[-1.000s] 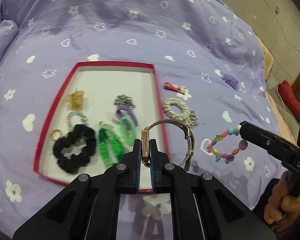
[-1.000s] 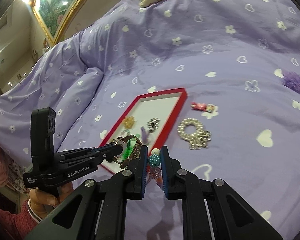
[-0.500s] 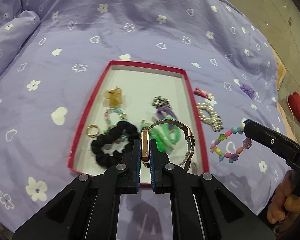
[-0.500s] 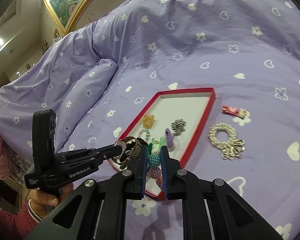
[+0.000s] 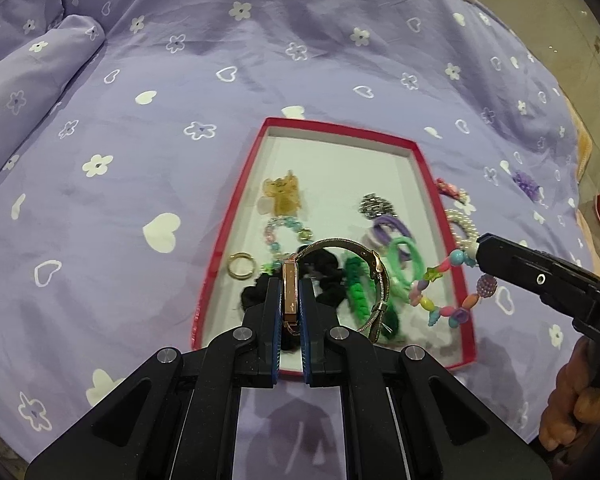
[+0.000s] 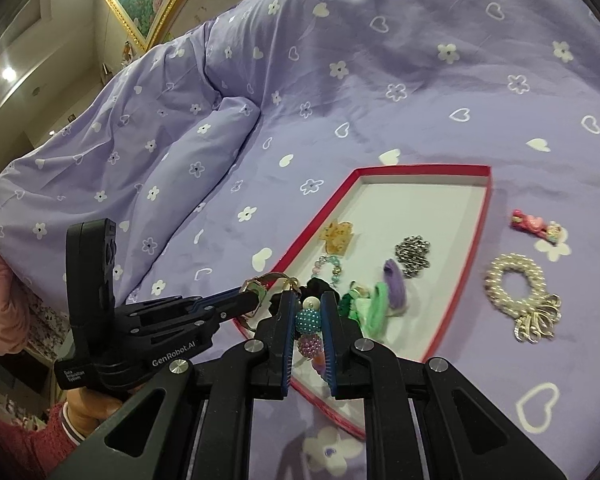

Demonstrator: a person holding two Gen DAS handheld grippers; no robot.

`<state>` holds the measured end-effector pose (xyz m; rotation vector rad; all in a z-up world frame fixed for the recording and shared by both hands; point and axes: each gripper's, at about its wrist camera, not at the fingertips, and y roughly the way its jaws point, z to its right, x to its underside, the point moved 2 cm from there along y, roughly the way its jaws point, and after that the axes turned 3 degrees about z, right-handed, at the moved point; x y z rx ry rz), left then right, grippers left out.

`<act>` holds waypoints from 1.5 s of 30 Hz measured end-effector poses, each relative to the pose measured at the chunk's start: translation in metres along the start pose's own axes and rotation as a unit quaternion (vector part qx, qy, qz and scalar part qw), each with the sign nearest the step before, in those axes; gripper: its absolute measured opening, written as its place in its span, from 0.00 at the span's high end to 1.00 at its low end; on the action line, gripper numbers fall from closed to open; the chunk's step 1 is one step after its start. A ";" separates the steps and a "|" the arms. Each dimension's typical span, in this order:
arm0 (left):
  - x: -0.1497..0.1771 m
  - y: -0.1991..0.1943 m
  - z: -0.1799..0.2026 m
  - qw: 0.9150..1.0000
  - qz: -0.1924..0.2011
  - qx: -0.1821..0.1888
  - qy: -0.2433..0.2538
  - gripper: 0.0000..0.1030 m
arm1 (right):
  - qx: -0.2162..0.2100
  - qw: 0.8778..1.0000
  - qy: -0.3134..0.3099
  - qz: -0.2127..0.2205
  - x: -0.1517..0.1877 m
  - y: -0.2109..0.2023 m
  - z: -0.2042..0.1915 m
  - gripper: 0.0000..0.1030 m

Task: Organize jewelry
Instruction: 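Carry the wristwatch and beaded keyring with both tools into the tray, then open both tools to release the watch and keyring in the tray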

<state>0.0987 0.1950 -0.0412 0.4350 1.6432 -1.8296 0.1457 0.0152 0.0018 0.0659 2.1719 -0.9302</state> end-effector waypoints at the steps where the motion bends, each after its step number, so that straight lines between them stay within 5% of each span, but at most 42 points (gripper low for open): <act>1: 0.000 0.003 -0.002 1.000 -0.003 -0.002 -0.001 0.94 | 0.001 1.000 -0.001 -0.002 -0.001 0.004 0.000 0.88; 22: 0.008 0.047 -0.014 0.999 -0.041 -0.013 -0.003 0.93 | 0.080 0.994 -0.012 -0.068 0.016 0.058 0.045 0.87; 28: 0.008 0.048 -0.015 0.999 -0.045 -0.017 -0.007 0.83 | 0.088 0.993 -0.028 -0.074 0.015 0.061 0.043 0.86; 30: 0.008 0.047 -0.015 0.999 -0.043 -0.018 -0.008 0.71 | 0.085 0.993 -0.027 -0.076 0.014 0.061 0.043 0.83; 36: 0.006 0.044 -0.013 0.999 -0.042 -0.020 -0.006 0.70 | 0.085 0.994 -0.031 -0.068 0.013 0.057 0.040 0.67; 45: 0.006 0.035 -0.010 0.999 -0.035 -0.023 -0.003 0.61 | 0.083 0.995 -0.023 -0.054 0.010 0.046 0.041 0.65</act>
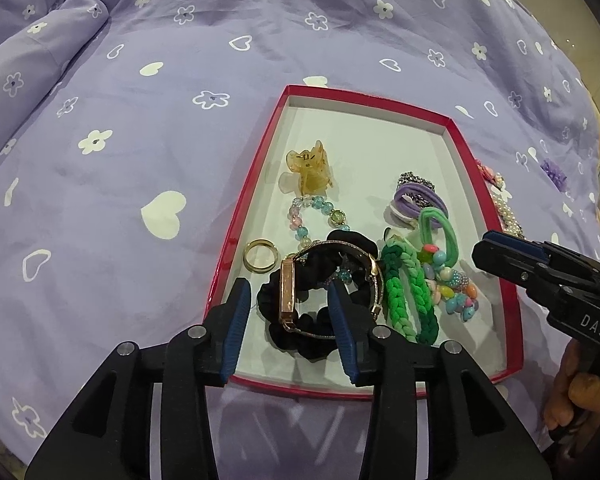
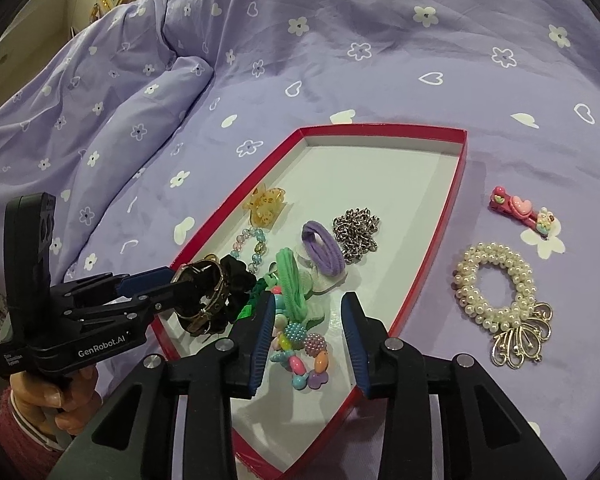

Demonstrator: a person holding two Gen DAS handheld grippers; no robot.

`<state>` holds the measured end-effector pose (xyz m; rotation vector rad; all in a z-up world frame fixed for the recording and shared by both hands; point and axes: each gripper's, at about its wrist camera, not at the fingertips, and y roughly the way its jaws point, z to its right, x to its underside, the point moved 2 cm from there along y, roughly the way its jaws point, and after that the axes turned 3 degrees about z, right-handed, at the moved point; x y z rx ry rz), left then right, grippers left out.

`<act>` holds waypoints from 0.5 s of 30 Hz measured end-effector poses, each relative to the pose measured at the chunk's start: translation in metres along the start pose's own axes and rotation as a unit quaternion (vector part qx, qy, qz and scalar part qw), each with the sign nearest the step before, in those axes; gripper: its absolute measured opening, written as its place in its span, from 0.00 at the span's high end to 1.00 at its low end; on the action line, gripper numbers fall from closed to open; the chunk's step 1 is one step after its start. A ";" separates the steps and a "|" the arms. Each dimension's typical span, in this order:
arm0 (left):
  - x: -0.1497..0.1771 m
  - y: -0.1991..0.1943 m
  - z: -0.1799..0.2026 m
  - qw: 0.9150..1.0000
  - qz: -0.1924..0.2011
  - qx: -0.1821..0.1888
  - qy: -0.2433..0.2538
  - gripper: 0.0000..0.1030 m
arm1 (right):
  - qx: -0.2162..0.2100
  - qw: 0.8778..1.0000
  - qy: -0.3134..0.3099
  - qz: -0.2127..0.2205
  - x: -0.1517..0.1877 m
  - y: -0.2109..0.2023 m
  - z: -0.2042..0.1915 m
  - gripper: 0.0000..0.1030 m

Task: Organize jewelry
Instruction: 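Open both tools to release the watch and keyring in the tray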

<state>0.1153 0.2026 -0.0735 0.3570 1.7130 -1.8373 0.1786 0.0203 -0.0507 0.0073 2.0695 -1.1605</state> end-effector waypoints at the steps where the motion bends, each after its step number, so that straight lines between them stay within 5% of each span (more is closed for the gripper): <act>1: 0.000 -0.001 0.000 1.000 0.000 0.000 0.000 0.61 | 0.000 1.000 0.001 0.001 0.000 -0.001 0.000 0.65; 7: 0.001 -0.008 0.001 1.000 0.004 0.000 0.001 0.52 | -0.006 1.000 0.006 0.008 0.000 -0.008 -0.003 0.59; 10: 0.002 -0.016 0.000 1.000 0.011 0.004 -0.004 0.42 | -0.019 1.000 0.013 0.014 0.001 -0.017 -0.005 0.54; 12: 0.006 -0.023 -0.001 1.000 0.017 0.011 -0.013 0.30 | -0.026 0.999 0.020 0.024 0.004 -0.026 -0.005 0.39; 15: 0.013 -0.030 -0.007 0.999 0.019 0.020 -0.034 0.17 | -0.033 0.998 0.031 0.035 0.010 -0.037 -0.005 0.36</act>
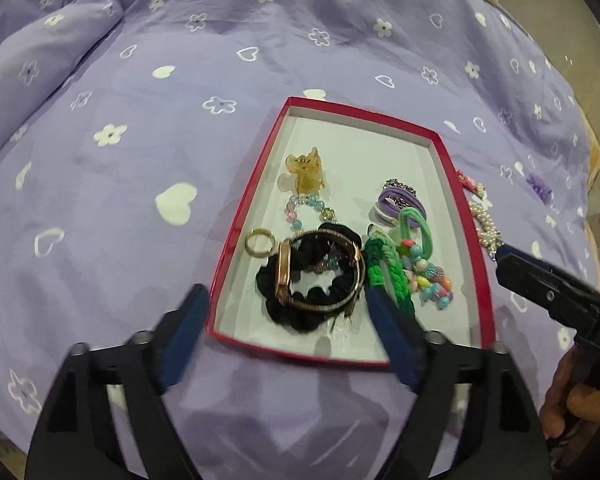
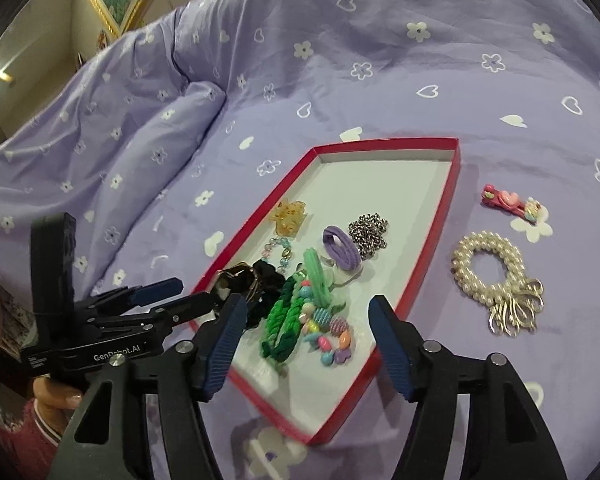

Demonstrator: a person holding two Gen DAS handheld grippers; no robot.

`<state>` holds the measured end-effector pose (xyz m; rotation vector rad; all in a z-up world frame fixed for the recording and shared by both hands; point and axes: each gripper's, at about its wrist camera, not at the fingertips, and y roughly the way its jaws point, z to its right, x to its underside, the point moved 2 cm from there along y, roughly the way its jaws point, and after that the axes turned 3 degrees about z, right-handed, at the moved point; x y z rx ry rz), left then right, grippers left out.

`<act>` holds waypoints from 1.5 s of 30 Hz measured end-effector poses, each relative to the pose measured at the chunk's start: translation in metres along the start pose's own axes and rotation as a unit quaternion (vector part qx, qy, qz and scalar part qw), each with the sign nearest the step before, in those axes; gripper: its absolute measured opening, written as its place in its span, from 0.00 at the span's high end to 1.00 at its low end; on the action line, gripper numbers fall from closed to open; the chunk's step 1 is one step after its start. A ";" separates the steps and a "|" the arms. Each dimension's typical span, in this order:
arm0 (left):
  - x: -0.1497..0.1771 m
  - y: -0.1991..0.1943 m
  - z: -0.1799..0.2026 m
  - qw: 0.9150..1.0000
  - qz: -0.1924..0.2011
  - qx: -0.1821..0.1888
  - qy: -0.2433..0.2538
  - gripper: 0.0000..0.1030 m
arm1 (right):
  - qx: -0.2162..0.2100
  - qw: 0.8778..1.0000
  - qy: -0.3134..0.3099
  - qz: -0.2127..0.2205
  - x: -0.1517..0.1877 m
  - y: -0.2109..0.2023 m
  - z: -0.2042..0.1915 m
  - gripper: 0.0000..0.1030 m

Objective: Organize jewelry

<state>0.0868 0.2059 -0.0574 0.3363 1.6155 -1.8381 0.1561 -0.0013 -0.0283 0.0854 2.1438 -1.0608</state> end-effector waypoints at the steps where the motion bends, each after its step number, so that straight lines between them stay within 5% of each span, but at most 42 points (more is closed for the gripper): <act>1: 0.003 -0.002 -0.002 1.000 0.000 0.005 -0.007 0.17 | -0.002 1.000 0.003 0.002 0.002 -0.004 0.000 0.36; 12: 0.033 -0.031 -0.010 0.998 0.011 0.023 -0.051 0.17 | -0.027 0.996 0.051 0.061 0.032 -0.039 0.000 0.19; 28: 0.070 -0.066 -0.004 0.999 0.021 -0.006 -0.029 0.12 | 0.010 0.997 -0.003 0.075 0.070 -0.069 -0.031 0.17; 38: 0.059 -0.121 0.019 0.995 0.092 -0.034 0.035 0.06 | 0.067 0.994 -0.055 0.070 0.060 -0.097 -0.050 0.06; 42: 0.056 -0.138 0.025 0.986 0.146 -0.061 0.052 0.00 | 0.089 0.986 -0.085 0.109 0.049 -0.121 -0.064 0.00; 45: 0.059 -0.131 0.026 0.985 0.146 -0.078 0.058 0.00 | 0.105 0.979 -0.103 0.138 0.052 -0.125 -0.070 0.00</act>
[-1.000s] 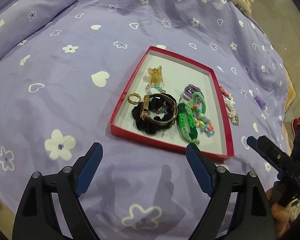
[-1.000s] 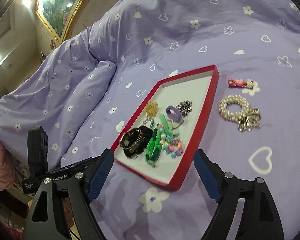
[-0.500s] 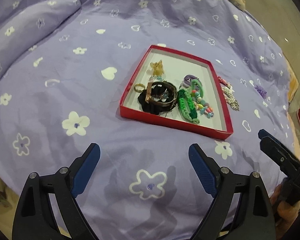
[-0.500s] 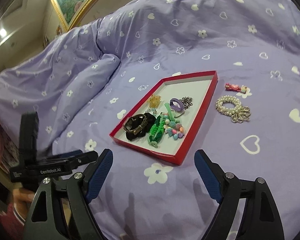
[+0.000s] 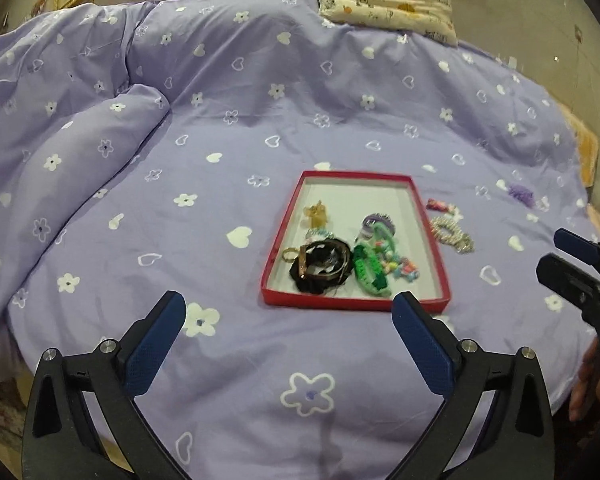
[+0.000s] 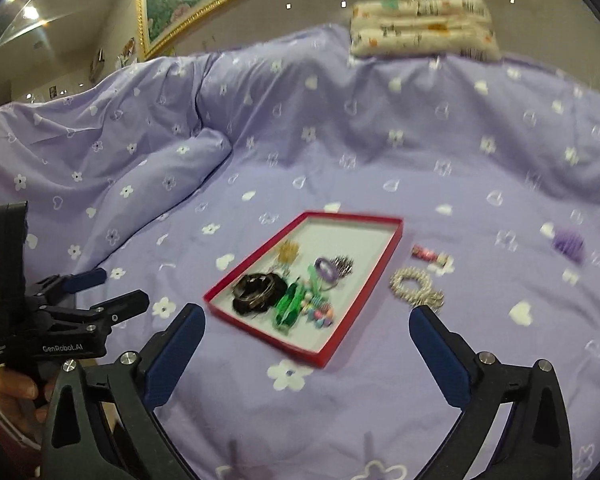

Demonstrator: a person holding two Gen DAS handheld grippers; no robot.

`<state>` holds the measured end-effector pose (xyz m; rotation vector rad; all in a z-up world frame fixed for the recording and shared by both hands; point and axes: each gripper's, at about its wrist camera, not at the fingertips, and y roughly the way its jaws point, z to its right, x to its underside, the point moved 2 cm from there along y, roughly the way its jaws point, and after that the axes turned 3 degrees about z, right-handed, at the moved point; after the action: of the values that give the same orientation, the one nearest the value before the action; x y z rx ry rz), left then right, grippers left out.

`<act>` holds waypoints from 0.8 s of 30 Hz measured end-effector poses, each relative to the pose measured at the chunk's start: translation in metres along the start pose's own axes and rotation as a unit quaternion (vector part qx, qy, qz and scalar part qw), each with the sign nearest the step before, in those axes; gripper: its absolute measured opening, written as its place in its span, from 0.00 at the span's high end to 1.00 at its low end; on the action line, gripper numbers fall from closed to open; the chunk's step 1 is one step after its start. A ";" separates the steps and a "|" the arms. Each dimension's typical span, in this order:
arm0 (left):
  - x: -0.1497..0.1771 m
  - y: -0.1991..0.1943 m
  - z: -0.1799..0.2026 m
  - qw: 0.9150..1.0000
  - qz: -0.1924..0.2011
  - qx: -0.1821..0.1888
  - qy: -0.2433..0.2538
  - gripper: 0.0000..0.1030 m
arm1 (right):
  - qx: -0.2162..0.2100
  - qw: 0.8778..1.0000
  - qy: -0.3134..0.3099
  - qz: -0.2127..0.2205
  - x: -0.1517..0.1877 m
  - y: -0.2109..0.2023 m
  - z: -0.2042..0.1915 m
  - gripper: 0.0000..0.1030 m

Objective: Organize jewelry

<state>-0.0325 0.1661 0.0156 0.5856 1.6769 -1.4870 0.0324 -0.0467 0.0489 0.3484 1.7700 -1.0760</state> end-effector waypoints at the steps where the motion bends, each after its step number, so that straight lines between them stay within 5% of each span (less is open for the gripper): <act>1: 0.002 0.002 0.000 1.000 -0.001 -0.002 -0.002 0.00 | 0.000 1.000 -0.002 -0.001 0.004 0.003 -0.002 0.00; 13: 0.033 0.027 -0.001 0.999 -0.004 -0.038 0.001 0.00 | 0.009 0.999 0.005 -0.042 0.052 0.047 -0.004 0.00; 24: 0.036 0.031 0.000 0.999 -0.003 -0.051 0.005 0.00 | 0.004 0.999 0.004 -0.048 0.058 0.052 -0.005 0.00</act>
<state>-0.0287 0.1661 -0.0313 0.5338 1.7513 -1.3963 0.0363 -0.0271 -0.0266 0.2755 1.8039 -1.1510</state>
